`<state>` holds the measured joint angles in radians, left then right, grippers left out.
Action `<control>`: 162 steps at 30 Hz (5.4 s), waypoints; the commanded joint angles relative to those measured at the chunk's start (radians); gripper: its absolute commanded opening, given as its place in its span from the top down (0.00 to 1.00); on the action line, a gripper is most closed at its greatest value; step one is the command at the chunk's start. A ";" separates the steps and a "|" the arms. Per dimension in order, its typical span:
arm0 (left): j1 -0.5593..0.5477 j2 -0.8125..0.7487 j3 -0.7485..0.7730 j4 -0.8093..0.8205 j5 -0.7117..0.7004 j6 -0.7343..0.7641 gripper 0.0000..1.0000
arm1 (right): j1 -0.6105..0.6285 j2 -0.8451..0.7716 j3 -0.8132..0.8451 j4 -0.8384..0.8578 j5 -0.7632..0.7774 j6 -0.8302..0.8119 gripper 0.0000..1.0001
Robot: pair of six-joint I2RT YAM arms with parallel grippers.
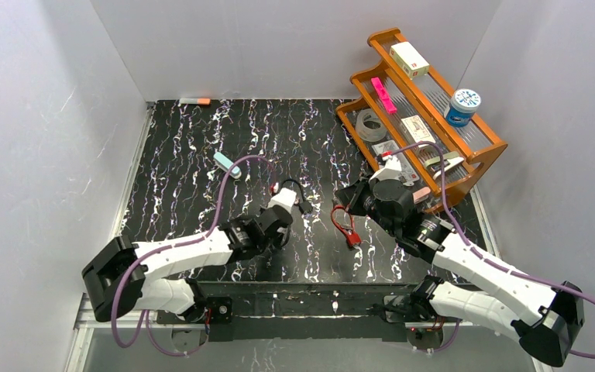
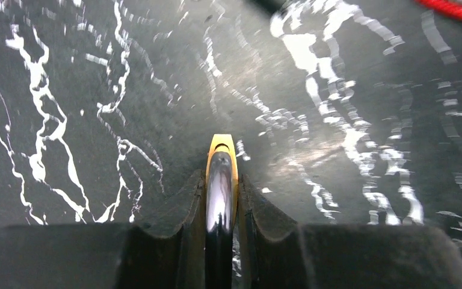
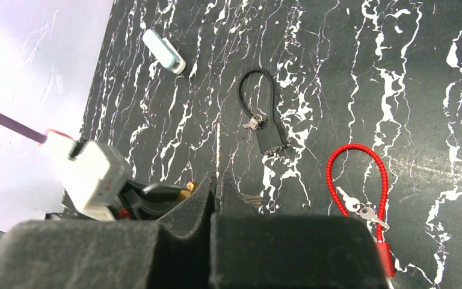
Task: Unlock with the key
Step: Pick up the lock from the center of the board, then unlock the lock.
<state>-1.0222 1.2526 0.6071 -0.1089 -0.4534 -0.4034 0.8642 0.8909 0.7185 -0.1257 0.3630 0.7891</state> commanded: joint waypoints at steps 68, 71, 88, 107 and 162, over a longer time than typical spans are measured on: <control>0.597 0.001 0.716 0.603 1.682 -1.008 1.00 | -0.191 0.000 0.200 0.647 -1.108 0.185 0.99; 0.597 0.000 0.714 0.598 1.686 -1.003 1.00 | -0.191 0.012 0.216 0.601 -1.072 0.174 0.99; 0.597 -0.024 0.703 0.554 1.684 -0.955 1.00 | -0.191 0.028 0.227 0.645 -1.057 0.196 0.99; 0.597 -0.028 0.690 0.497 1.676 -0.895 1.00 | -0.190 0.077 0.223 0.692 -1.078 0.221 0.99; 0.554 -0.143 0.478 0.553 1.396 -0.798 1.00 | -0.165 0.108 0.162 0.695 -0.796 0.186 0.80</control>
<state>-0.4232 1.1496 1.1366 0.2371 0.9936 -1.0298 0.6914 1.0721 0.9543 0.3729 -0.6525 0.9161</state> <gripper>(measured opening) 0.174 0.124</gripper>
